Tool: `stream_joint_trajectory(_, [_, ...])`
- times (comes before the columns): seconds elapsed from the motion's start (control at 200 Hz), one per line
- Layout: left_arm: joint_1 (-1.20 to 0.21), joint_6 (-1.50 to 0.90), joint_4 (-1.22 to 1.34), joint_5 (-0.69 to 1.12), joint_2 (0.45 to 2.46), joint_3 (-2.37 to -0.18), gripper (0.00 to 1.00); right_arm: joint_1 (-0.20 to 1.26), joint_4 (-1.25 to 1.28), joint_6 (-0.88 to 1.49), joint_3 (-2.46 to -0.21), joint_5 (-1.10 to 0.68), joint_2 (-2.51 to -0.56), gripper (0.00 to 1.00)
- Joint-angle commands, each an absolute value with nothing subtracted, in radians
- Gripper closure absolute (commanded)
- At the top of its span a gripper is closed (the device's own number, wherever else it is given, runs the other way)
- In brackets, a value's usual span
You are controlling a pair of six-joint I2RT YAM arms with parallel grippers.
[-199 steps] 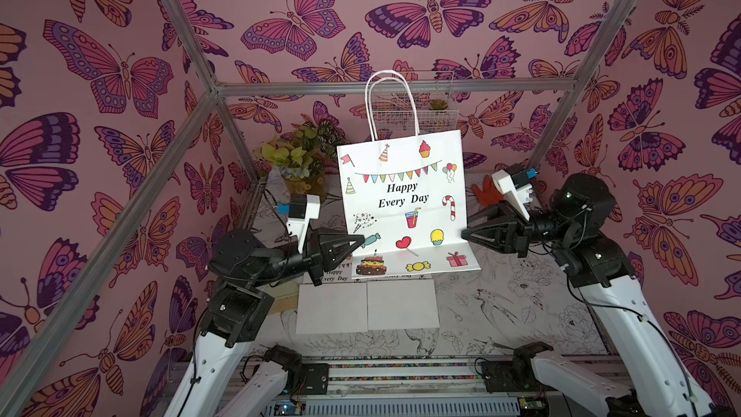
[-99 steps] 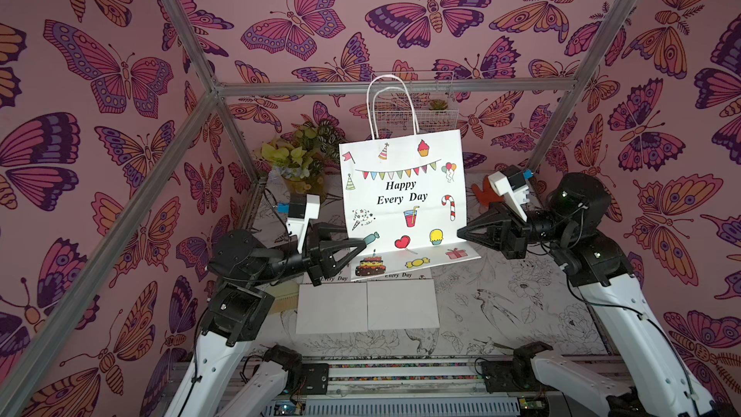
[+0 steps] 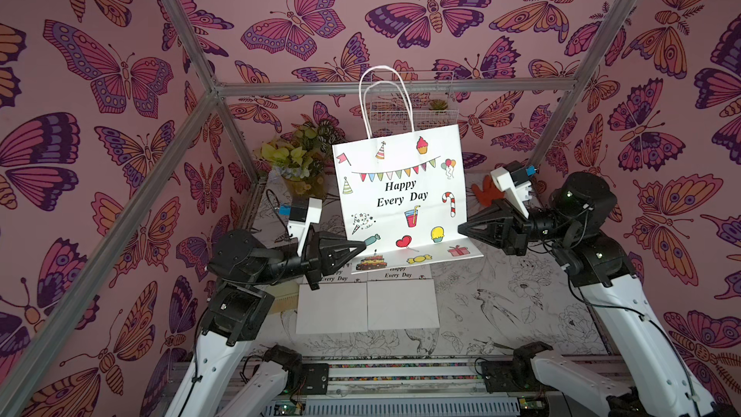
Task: Put away the paper bag
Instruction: Press the paper bag.
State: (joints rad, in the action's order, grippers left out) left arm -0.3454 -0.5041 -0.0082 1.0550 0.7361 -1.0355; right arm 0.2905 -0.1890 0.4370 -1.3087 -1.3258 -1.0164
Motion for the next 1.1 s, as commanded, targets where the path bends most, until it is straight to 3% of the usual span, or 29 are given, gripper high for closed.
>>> stream_joint_trajectory(0.0, [-0.344,-0.507,0.000,1.041,0.739,-1.039,1.00,0.301,-0.103,0.467,-1.301,-1.364,-0.988,0.50])
stream_joint_trajectory(0.115, [-0.344,-0.541,0.019,1.012,0.754,-1.046,1.00,0.329,-0.100,0.450,-1.295,-1.389,-0.961,0.21])
stream_joint_trajectory(0.245, [-0.343,-0.594,0.063,1.009,0.781,-1.045,1.00,0.349,-0.111,0.420,-1.294,-1.402,-0.939,0.04])
stream_joint_trajectory(0.3, [-0.343,-0.619,0.083,1.013,0.791,-1.043,1.00,0.360,-0.118,0.406,-1.293,-1.408,-0.932,0.00])
stream_joint_trajectory(0.531, [-0.344,-0.686,0.135,1.029,0.817,-1.043,1.00,0.392,-0.183,0.351,-1.312,-1.373,-0.947,0.00])
stream_joint_trajectory(0.806, [-0.344,-0.707,0.143,1.072,0.835,-1.042,1.00,0.412,-0.212,0.360,-1.360,-1.217,-1.001,0.19])
stream_joint_trajectory(0.996, [-0.344,-0.707,0.150,1.086,0.836,-1.039,1.00,0.415,-0.147,0.410,-1.356,-1.145,-1.010,0.53])
stream_joint_trajectory(1.096, [-0.344,-0.708,0.153,1.093,0.836,-1.037,1.00,0.416,-0.112,0.431,-1.347,-1.131,-1.008,0.66])
